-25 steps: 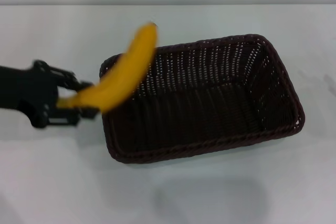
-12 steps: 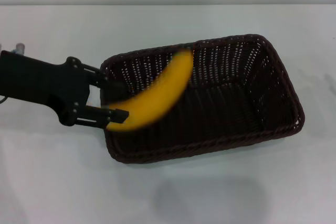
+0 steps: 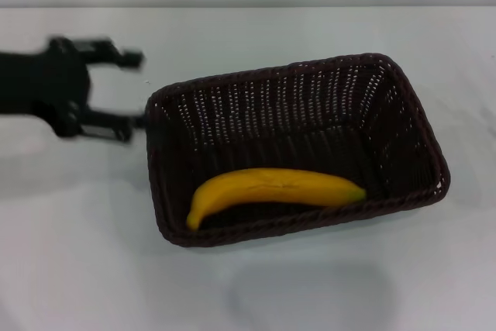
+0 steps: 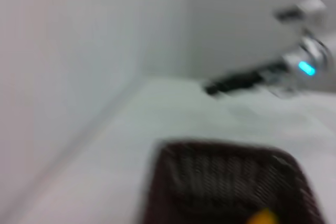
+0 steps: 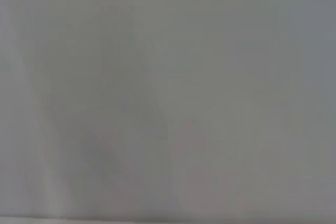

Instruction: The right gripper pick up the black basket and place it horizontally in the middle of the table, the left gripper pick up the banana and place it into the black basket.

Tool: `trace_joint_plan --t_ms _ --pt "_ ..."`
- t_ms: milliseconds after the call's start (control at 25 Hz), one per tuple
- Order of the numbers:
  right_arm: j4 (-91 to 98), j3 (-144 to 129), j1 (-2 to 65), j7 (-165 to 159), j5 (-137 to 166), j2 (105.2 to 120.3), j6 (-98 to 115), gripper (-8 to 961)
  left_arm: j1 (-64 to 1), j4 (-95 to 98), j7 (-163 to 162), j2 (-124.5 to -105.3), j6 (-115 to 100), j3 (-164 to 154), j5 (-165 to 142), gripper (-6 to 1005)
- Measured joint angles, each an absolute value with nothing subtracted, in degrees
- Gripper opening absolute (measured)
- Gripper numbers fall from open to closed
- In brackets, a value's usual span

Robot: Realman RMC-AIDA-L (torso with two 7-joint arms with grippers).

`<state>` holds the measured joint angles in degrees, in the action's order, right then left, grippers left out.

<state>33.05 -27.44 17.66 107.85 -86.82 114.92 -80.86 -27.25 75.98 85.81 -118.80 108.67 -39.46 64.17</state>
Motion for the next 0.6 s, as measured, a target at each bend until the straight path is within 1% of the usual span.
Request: trace_joint_plan --t_ms 80,320,560,600 --pt "32.36 -27.44 17.6 111.21 -88.16 114.97 -81.9 455 -24.76 75.47 87.99 -118.87 105.96 -35.01 68.7 893" --pt "29.43 -27.43 17.49 122.33 -91.92 115.0 -82.26 457 -16.37 69.07 95.68 -119.06 93.47 -29.2 81.01 892" --pt "24.9 -27.34 17.61 129.97 -98.87 115.0 -82.48 458 -11.06 59.36 102.72 -119.11 85.51 -28.99 92.68 893" --pt "23.87 -27.34 17.67 131.56 -100.41 115.02 -82.57 503 -10.44 57.17 104.14 -119.12 84.71 -28.96 94.71 893"
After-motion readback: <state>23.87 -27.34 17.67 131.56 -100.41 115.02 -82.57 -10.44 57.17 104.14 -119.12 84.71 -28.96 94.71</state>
